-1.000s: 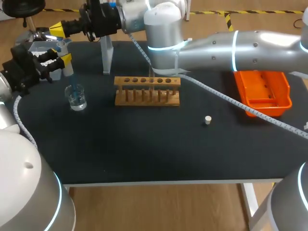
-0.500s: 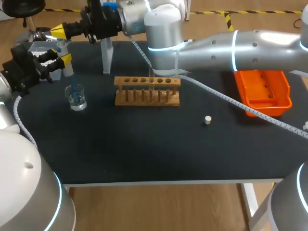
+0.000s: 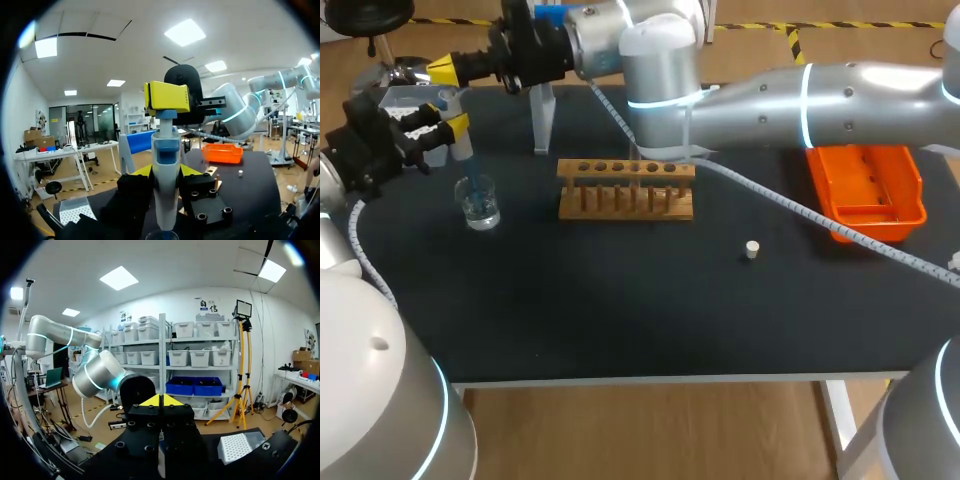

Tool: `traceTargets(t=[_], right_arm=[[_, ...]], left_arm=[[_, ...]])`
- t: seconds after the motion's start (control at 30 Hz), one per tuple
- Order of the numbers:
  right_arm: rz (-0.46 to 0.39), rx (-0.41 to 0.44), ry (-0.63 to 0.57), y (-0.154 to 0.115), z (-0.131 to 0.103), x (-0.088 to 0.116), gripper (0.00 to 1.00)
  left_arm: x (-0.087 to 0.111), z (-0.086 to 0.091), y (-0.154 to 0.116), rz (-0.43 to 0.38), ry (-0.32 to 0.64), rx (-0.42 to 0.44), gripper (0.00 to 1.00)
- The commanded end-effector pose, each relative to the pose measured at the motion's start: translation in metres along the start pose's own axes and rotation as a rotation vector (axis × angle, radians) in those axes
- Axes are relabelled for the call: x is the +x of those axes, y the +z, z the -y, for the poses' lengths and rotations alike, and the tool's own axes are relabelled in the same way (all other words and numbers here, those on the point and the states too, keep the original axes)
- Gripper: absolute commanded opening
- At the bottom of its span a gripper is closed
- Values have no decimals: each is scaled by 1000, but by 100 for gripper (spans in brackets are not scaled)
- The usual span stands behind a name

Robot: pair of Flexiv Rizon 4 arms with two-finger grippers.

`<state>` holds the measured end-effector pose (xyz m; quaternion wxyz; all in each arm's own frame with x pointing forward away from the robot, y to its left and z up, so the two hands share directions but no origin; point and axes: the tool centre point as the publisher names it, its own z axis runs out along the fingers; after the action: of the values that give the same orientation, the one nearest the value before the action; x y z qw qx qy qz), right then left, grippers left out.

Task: Invert the test tube, pick up the pipette, mount the tip to pipette, aspirate from beaker and dispense into the tube, eject the tip, return the pipette, and cap with the stopper.

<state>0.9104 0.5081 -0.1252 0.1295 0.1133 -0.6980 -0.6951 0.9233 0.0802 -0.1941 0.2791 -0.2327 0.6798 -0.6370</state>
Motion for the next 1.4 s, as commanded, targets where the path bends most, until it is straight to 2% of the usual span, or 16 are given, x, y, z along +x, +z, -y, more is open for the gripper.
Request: traceTargets(t=[0.03,0.67,0.9,1.0,1.07,1.1,1.13,1.4], right_arm=[[-6,-5,4,0,9,-2,0],[-1,-2,35,1,26,-1,0],[9,-12,6,0,10,-2,0],[13,-13,-20,-3,-4,-1,0],[17,-13,-33,-5,-12,-1,26],[21,-14,-39,-6,-16,0,49],[24,-13,-49,-8,-21,2,99],[52,34,-81,-38,-36,17,100]], left_arm=[[0,3,1,4,1,1,0],[0,3,1,4,1,1,0],[0,3,1,4,1,1,0],[0,3,1,4,1,1,0],[0,3,1,4,1,1,0],[0,3,1,4,1,1,0],[0,3,1,4,1,1,0],[0,3,1,4,1,1,0]])
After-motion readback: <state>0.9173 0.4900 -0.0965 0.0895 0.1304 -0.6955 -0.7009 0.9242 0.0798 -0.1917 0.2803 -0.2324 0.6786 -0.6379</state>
